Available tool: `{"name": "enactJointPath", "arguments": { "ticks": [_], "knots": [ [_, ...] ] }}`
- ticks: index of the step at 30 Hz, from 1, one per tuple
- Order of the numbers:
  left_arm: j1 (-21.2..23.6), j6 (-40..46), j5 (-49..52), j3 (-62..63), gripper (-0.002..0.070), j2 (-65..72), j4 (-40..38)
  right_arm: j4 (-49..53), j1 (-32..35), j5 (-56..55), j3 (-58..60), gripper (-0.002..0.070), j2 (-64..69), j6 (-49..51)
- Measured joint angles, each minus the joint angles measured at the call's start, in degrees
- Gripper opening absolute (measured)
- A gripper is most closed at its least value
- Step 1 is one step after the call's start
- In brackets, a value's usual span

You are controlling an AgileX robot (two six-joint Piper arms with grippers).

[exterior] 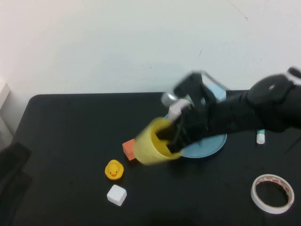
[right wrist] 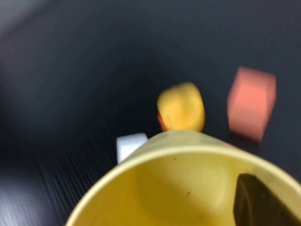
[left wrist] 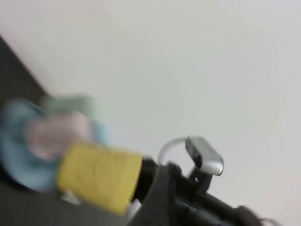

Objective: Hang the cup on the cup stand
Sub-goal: Adjust the cup with two arms

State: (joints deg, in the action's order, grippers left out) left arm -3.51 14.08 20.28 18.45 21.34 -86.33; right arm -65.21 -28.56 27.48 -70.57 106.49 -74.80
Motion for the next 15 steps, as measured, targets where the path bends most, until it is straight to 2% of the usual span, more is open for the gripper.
{"name": "enactJointPath", "arguments": {
  "ticks": [2, 4, 10, 15],
  "knots": [
    [0.0, -1.66, 2.08, 0.0, 0.0662, 0.0, -6.7, -2.17, -2.76, -2.39, 0.0, 0.0044, -4.07, -2.65],
    [0.0, -5.61, 2.94, 0.0, 0.0679, 0.0, -9.11, -7.16, -5.97, -5.4, 0.0, 0.0043, -7.95, -7.75],
    [0.0, -17.29, 3.56, 0.0, 0.0691, 0.0, -11.02, -28.39, -14.21, -9.76, 0.0, 0.0043, -13.73, -29.79],
    [0.0, -19.88, 3.7, 0.0, 0.0692, 0.0, -11.16, -31.99, -19.38, -9.76, 0.0, 0.0043, -13.89, -34.29]
  ]
}}
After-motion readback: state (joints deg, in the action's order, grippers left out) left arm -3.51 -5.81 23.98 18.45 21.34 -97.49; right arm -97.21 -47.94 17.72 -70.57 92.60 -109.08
